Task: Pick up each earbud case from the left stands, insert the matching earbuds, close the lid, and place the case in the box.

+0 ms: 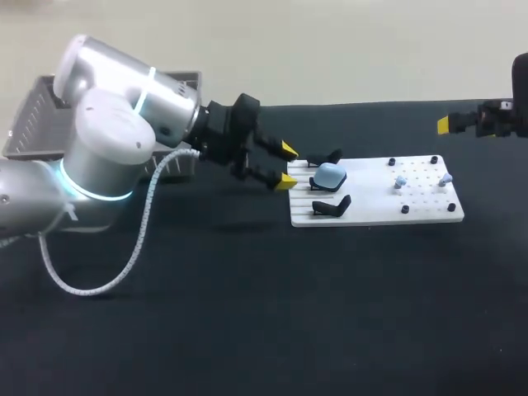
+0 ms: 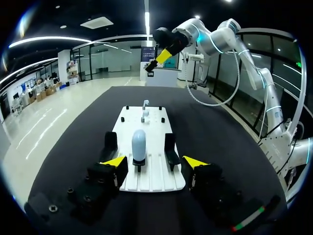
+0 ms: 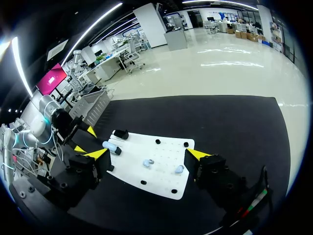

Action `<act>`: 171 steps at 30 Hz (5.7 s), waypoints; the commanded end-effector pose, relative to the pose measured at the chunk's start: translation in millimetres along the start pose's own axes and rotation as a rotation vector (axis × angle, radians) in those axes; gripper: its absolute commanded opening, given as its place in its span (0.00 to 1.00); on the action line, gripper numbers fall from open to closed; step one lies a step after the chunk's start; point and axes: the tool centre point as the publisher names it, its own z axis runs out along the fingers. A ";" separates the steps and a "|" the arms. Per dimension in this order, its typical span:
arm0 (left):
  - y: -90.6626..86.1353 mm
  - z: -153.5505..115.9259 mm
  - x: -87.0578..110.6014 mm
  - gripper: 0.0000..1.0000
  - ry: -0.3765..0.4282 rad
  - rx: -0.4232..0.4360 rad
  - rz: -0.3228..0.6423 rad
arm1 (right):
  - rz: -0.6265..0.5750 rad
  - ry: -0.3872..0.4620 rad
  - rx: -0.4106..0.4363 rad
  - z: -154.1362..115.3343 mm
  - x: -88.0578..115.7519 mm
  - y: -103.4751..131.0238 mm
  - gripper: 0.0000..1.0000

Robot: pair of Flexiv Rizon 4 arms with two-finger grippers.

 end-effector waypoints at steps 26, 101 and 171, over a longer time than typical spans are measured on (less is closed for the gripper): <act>15.6 38.8 12.9 0.70 0.006 0.040 -0.006 | -0.001 0.000 0.001 -0.5 0.2 0.1 1.00; 23.0 67.7 5.8 0.46 -0.043 0.100 0.052 | -0.001 0.000 0.001 -0.5 0.2 0.1 1.00; -48.3 -1.0 -74.2 0.00 -0.401 -0.020 0.135 | -0.001 0.000 0.001 -0.5 0.2 0.1 1.00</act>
